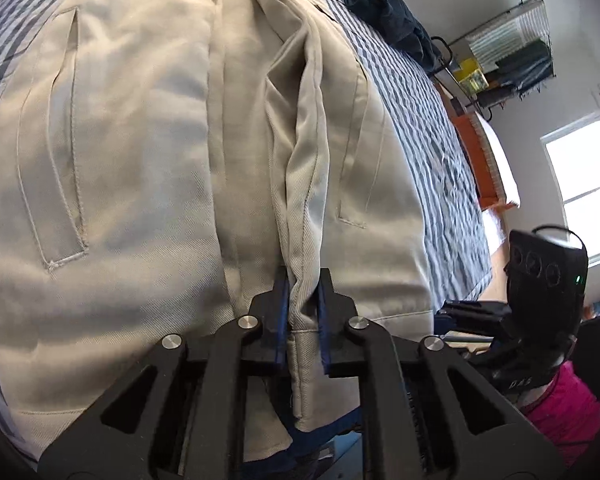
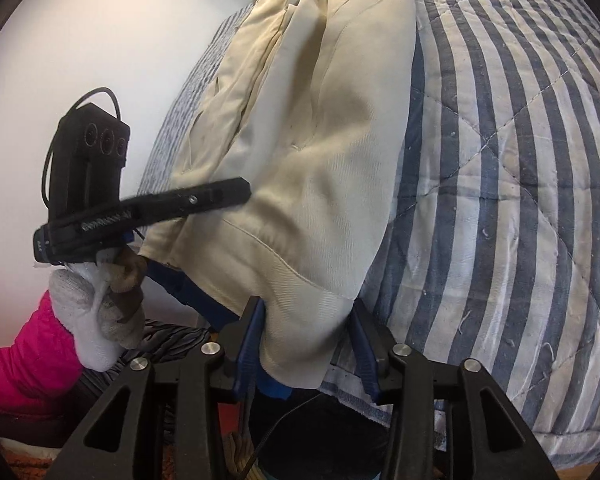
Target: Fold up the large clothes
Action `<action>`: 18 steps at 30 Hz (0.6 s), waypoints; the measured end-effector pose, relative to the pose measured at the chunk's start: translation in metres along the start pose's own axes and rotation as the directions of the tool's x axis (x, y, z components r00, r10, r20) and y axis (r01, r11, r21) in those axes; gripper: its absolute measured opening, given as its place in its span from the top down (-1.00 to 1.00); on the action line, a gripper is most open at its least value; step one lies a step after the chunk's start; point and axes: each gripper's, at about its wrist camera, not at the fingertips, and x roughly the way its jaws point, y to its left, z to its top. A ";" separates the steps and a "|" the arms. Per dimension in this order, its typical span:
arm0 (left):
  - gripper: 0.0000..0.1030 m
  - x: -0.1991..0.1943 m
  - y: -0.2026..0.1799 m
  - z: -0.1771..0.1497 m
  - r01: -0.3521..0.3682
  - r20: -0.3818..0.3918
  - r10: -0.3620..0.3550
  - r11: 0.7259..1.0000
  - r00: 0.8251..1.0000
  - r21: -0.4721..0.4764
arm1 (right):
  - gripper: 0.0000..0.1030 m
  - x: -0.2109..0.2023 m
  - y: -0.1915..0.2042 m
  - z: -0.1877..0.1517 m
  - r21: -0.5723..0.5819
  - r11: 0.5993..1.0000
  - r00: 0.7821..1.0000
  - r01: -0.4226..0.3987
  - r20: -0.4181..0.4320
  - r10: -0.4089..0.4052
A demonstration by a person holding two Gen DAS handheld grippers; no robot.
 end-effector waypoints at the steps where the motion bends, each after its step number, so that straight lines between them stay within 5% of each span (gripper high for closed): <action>1: 0.86 -0.001 -0.003 -0.001 -0.001 0.008 0.001 1.000 1.000 0.013 | 0.33 0.000 -0.003 0.000 0.005 1.000 1.000 -0.006 -0.002 0.006; 5: 0.90 -0.019 -0.012 -0.013 0.053 0.029 -0.053 0.999 0.998 -0.010 | 0.58 -0.008 -0.001 -0.001 -0.014 1.000 1.000 -0.004 -0.002 0.004; 8: 0.90 -0.023 -0.016 -0.028 0.014 0.046 -0.016 1.000 0.999 0.027 | 0.62 -0.009 0.018 -0.004 -0.134 0.986 0.995 0.094 -0.010 -0.097; 11: 0.90 -0.011 -0.008 -0.031 -0.017 0.020 0.016 1.000 1.000 0.026 | 0.61 0.003 0.029 -0.003 -0.183 0.966 0.981 0.183 -0.024 -0.191; 16: 0.83 -0.023 -0.022 -0.030 -0.075 0.051 0.070 0.992 0.996 0.101 | 0.60 0.004 0.033 0.001 -0.185 0.962 0.978 0.199 -0.024 -0.207; 18: 0.81 -0.034 -0.025 -0.031 -0.073 0.058 0.067 0.991 0.996 0.113 | 0.42 -0.002 0.037 -0.001 -0.200 0.955 0.974 0.217 -0.013 -0.224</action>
